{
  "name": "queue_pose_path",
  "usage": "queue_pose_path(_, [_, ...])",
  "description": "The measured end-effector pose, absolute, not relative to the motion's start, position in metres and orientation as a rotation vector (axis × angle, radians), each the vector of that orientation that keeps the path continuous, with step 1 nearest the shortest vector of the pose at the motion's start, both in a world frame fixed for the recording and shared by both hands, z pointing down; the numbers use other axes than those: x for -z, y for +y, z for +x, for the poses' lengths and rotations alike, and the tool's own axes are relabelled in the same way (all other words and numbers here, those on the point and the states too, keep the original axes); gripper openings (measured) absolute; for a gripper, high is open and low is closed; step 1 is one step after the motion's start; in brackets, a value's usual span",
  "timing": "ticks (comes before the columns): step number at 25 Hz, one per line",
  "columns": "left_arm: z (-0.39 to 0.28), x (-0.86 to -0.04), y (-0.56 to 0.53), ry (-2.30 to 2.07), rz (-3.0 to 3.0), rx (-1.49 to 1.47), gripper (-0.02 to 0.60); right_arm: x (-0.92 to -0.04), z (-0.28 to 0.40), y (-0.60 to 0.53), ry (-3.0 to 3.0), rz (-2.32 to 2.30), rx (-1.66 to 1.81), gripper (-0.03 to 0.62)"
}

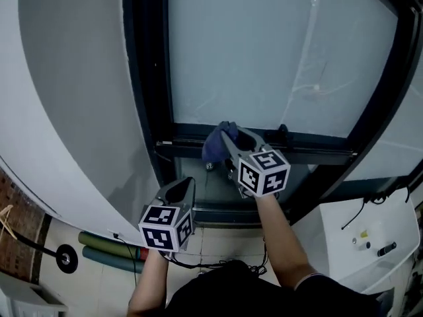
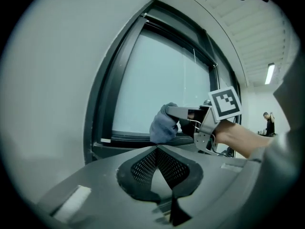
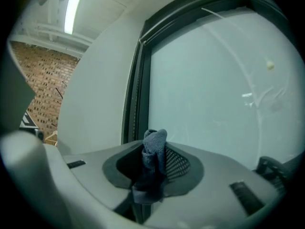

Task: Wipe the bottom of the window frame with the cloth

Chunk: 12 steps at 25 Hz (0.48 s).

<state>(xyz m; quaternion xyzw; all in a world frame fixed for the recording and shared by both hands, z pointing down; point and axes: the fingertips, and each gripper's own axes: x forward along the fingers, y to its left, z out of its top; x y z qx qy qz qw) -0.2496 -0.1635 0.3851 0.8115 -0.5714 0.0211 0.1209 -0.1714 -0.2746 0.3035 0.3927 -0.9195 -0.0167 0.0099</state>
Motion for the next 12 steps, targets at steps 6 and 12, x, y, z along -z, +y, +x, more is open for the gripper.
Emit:
queue_pose_path(6, [-0.163, -0.371, -0.176, -1.494, 2.530, -0.060, 0.006, -0.287, -0.068, -0.226, -2.854, 1.396, 0.095, 0.117])
queue_pose_path(12, [-0.071, -0.361, -0.174, -1.354, 2.625, -0.084, 0.006, -0.294, 0.039, -0.191, -2.767, 1.567, 0.070, 0.117])
